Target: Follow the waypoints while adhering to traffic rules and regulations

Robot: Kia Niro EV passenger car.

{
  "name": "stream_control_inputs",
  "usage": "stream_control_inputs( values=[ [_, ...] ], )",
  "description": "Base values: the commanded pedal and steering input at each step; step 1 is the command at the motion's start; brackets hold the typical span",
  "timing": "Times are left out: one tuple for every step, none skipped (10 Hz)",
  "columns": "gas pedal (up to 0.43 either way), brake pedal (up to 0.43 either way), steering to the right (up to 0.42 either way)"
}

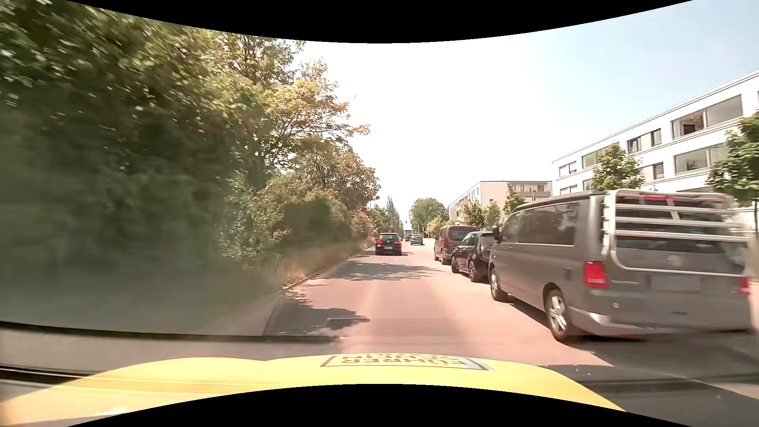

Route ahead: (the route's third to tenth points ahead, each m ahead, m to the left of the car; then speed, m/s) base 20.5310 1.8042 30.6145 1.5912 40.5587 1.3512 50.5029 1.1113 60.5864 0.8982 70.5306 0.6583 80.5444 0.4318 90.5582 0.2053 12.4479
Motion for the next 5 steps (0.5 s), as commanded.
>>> stream_control_inputs(
  values=[
    [0.067, 0.0, 0.0],
    [0.067, 0.0, 0.0],
    [0.067, 0.0, 0.0],
    [0.067, 0.0, 0.0],
    [0.067, 0.0, 0.0]
  ],
)
